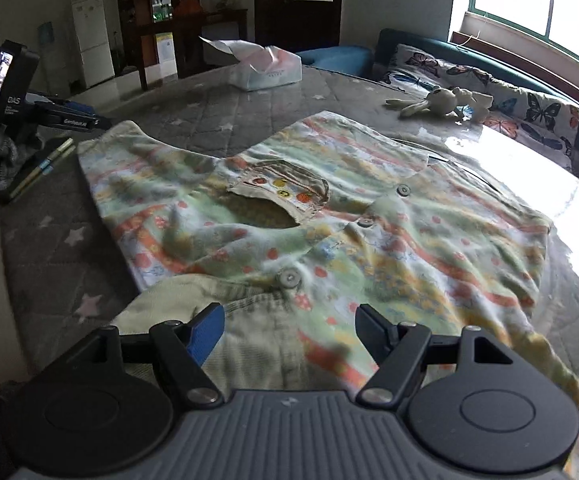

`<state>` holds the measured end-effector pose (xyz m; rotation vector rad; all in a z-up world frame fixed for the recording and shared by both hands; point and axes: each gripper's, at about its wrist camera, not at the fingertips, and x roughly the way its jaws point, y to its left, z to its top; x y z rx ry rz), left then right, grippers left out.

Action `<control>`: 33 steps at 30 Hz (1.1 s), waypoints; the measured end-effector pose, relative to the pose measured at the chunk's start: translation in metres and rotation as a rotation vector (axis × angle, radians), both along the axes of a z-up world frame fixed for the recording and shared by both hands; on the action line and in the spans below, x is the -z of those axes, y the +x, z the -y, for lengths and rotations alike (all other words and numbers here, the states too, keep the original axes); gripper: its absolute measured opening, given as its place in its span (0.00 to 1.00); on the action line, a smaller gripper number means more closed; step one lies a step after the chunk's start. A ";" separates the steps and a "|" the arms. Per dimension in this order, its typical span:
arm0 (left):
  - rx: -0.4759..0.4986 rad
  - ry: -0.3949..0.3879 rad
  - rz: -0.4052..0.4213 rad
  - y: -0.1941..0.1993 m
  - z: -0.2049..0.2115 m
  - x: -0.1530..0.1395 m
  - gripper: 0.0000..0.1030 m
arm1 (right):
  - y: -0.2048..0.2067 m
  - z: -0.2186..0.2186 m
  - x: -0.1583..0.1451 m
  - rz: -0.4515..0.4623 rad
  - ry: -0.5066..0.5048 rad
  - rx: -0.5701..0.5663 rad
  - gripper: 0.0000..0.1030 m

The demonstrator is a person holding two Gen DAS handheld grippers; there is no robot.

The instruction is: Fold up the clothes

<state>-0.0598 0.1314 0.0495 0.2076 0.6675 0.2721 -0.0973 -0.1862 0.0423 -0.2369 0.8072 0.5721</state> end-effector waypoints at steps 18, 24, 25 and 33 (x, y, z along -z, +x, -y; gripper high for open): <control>0.566 -0.213 -0.075 -0.012 0.160 0.002 0.11 | -0.046 -0.015 0.004 0.071 -0.101 -0.083 0.49; 0.706 -0.234 -0.122 -0.021 0.194 0.017 0.11 | -0.049 -0.015 0.006 0.079 -0.104 -0.072 0.21; 0.724 -0.237 -0.126 -0.023 0.197 0.019 0.11 | -0.048 -0.014 0.005 0.080 -0.102 -0.066 0.14; 0.773 -0.253 -0.136 -0.034 0.204 0.026 0.11 | -0.047 0.016 -0.017 0.070 0.052 0.028 0.03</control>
